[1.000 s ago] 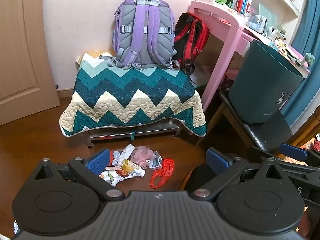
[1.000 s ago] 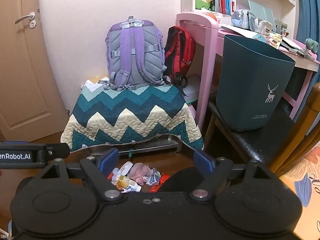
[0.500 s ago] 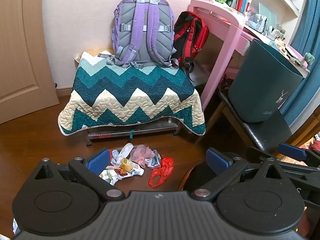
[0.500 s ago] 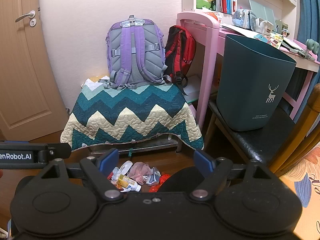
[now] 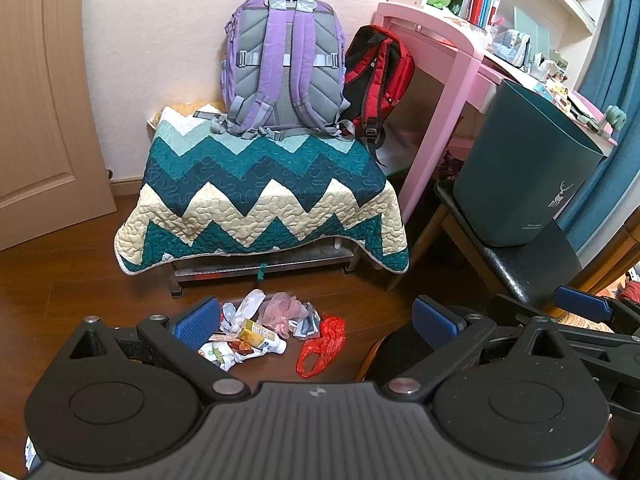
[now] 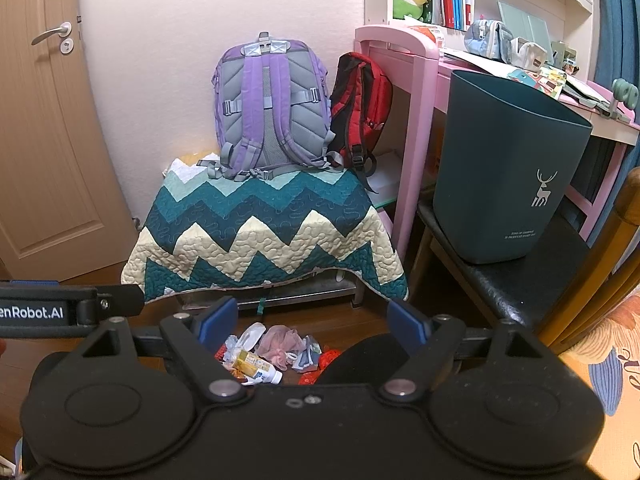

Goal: Collect trash

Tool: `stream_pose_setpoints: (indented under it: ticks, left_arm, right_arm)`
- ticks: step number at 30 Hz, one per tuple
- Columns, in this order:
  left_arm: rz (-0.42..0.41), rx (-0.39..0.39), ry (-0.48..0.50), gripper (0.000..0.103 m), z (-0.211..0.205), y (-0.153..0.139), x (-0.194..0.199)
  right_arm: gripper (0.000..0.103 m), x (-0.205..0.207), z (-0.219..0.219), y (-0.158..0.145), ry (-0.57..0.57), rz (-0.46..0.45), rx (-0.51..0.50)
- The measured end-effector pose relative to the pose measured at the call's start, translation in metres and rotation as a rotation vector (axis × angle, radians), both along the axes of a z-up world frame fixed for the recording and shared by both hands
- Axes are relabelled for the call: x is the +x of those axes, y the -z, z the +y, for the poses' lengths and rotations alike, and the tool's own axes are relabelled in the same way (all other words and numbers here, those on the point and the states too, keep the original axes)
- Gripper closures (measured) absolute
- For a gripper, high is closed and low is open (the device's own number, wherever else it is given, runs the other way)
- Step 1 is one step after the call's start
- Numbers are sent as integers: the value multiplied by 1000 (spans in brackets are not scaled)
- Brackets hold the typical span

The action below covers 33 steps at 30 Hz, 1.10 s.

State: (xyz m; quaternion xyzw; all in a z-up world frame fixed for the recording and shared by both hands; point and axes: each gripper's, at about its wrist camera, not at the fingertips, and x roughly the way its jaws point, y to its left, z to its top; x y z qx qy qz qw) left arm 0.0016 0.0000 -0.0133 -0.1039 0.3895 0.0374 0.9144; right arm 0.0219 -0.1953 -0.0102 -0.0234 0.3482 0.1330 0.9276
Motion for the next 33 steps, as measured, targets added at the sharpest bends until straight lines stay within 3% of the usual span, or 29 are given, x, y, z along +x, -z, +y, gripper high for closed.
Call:
stream_pose_setpoints:
  ticks: [33]
  left_arm:
    - [-1, -12, 8, 0, -1, -7, 5]
  right_arm:
    - [21, 7, 2, 2, -3, 10, -12]
